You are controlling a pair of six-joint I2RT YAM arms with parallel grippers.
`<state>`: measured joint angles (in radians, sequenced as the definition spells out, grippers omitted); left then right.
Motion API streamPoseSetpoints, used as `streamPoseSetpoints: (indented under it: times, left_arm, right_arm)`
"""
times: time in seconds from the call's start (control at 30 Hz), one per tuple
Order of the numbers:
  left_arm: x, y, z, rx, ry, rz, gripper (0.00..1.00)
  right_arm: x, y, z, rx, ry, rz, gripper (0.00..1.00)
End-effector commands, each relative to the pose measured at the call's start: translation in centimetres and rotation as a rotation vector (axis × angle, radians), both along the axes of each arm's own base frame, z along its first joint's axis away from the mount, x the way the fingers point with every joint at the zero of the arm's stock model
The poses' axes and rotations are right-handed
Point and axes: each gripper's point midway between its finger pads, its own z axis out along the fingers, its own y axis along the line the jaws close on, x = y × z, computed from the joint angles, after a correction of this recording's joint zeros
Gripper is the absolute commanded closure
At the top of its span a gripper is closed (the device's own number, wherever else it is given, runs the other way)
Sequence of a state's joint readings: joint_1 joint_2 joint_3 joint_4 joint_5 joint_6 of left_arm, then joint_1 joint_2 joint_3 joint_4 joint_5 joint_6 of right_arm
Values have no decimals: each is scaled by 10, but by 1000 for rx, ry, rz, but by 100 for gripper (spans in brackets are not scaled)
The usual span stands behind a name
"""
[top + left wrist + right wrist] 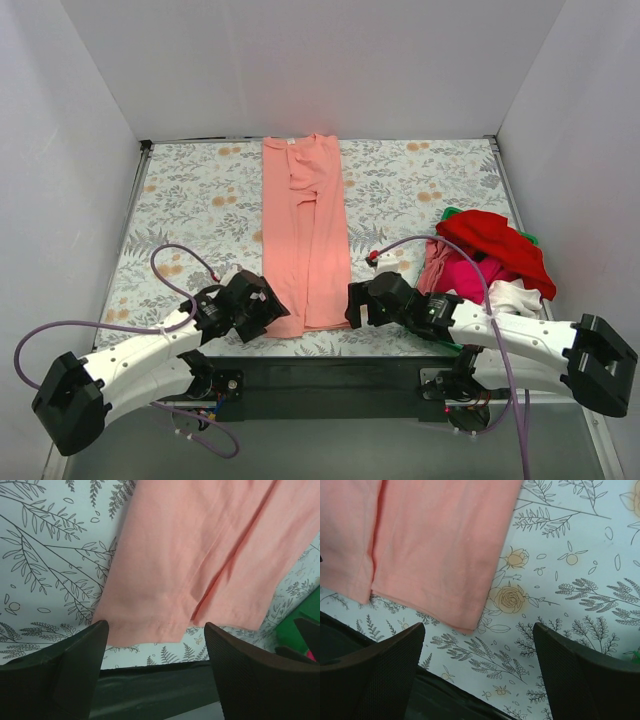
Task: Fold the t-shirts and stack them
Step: Fold the tshirt
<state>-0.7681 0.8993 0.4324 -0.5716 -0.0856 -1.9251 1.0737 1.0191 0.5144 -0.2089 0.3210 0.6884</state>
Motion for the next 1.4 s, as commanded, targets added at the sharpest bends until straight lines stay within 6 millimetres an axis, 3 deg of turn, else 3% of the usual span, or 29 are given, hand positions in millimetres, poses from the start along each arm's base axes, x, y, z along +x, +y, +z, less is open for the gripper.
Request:
streamPoseSetpoints:
  times: [0.0,0.1,0.3,0.67,1.1,1.3,1.37]
  left_arm:
    - [-9,7,-11,27,44,25,26]
    - [-14,12,-17,58,73,26,33]
    - [-17,27,-19,116,84,65,37]
    - [-10,23,9,123,49,37,39]
    - [-23,31,-24,178,135,36,53]
    - [-30,36,-41,201,170,35,67]
    - [-31,37,-46,207,179,39,77]
  right_arm:
    - [1,18,7,37,33,17,6]
    - [-2,22,1,21,61,36,8]
    - [-5,22,-10,2,98,26,9]
    - [-13,21,-20,9,136,36,11]
    - [-10,19,-29,-9,149,-4,18]
    - [-10,28,-35,-10,173,-2,21]
    - [-10,30,-37,-8,181,-5,27]
